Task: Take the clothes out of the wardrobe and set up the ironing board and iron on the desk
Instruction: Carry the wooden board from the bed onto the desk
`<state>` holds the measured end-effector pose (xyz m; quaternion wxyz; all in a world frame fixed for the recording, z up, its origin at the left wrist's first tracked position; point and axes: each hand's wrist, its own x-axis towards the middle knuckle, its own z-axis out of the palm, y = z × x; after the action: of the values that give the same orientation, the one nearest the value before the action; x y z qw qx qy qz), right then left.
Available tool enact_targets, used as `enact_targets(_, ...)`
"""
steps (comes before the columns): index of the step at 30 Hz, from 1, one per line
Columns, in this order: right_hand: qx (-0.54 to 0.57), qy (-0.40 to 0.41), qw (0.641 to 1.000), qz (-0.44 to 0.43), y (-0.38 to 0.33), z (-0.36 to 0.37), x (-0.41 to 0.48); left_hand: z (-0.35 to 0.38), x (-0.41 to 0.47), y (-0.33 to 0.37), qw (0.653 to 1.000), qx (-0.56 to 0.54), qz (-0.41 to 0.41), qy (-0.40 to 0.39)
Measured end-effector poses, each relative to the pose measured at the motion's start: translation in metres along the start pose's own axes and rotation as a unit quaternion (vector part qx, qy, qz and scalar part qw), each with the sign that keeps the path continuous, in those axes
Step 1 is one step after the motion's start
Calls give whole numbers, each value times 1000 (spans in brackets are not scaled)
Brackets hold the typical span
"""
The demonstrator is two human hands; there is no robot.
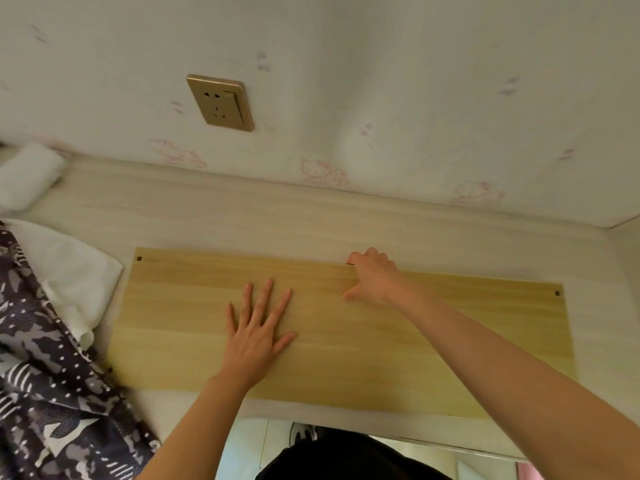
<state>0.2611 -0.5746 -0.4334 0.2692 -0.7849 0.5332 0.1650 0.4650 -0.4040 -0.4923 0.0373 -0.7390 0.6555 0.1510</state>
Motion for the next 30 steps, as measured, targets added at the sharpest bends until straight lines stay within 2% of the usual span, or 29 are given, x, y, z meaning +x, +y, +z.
enact_targets(12, -4, -18, 1000, -5, -1, 10, 13, 10, 8, -10, 999, -27, -5, -18)
enact_targets(14, -51, 54, 996, -39, -3, 11, 11, 11, 9, -11, 999, -32, -4, -24)
enact_targets(16, -46, 139, 987, -70, -2, 16, 6, 11, 10, -13, 999, -34, -6, -29)
enact_targets(18, -21, 145, 986, -75, 4, 26, -7, 10, 11, -14, 999, -35, -6, -33)
enact_targets(22, -35, 83, 995, -38, 37, 67, -54, 8, 11, -15, 999, -37, -15, -31)
enact_targets(26, -75, 93, 993, -3, 70, 101, -107, 11, -9, -10, 997, -58, -57, -9)
enact_targets(30, -69, 90, 990, 81, 84, 125, -141, 23, -42, -9, 996, -58, -71, -14)
